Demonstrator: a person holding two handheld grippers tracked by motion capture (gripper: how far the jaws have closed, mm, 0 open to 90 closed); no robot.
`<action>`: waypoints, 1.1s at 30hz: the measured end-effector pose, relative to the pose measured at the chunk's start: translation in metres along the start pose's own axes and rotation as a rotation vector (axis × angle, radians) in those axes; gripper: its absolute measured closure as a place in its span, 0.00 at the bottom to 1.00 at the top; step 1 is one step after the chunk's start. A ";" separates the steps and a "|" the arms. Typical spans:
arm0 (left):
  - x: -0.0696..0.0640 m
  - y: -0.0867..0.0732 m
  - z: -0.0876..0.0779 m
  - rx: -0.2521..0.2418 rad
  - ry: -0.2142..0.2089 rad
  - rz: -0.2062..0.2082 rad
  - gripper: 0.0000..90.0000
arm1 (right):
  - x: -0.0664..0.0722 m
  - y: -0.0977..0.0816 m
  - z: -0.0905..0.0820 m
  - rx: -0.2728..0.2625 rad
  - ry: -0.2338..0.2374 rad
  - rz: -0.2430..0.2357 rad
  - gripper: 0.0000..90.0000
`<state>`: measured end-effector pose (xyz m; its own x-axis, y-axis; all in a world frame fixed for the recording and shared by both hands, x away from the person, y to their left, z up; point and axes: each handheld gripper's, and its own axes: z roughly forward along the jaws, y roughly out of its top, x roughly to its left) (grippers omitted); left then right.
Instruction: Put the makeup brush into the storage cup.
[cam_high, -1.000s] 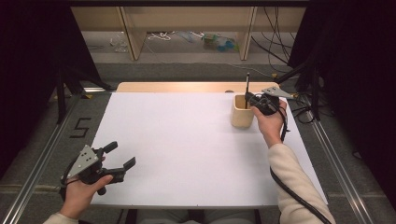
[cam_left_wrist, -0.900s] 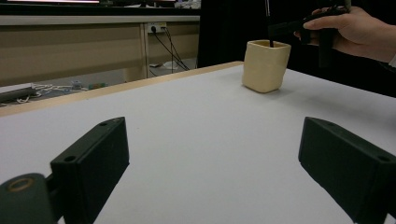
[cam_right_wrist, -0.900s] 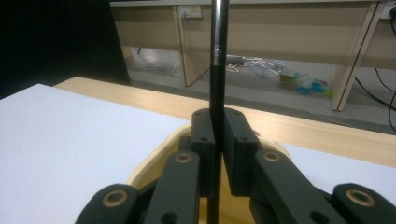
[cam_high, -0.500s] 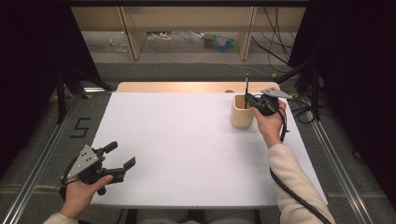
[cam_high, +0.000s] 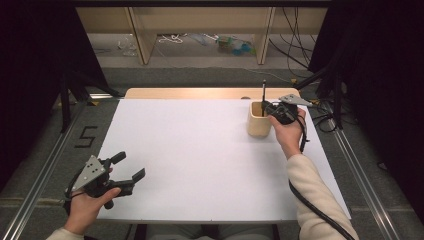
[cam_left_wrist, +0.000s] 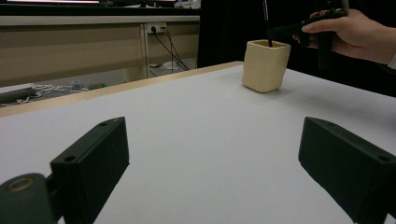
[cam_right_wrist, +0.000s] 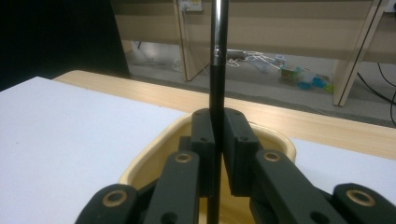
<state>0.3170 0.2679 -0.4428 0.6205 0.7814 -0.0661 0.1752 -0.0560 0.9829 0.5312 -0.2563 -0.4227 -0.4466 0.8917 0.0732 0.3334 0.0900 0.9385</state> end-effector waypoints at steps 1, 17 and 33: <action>0.000 0.000 0.000 0.001 0.000 0.000 0.09 | 0.000 0.000 0.000 -0.005 -0.004 -0.007 0.93; 0.000 0.000 0.000 0.000 -0.001 0.000 0.09 | 0.001 0.001 0.000 -0.010 -0.005 0.010 0.72; 0.000 0.000 -0.001 -0.001 0.002 -0.005 0.09 | 0.004 0.010 -0.006 -0.061 0.019 0.004 0.23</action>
<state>0.3167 0.2684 -0.4425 0.6178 0.7832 -0.0707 0.1774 -0.0512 0.9828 0.5278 -0.2539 -0.4112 -0.4612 0.8834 0.0832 0.2847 0.0586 0.9568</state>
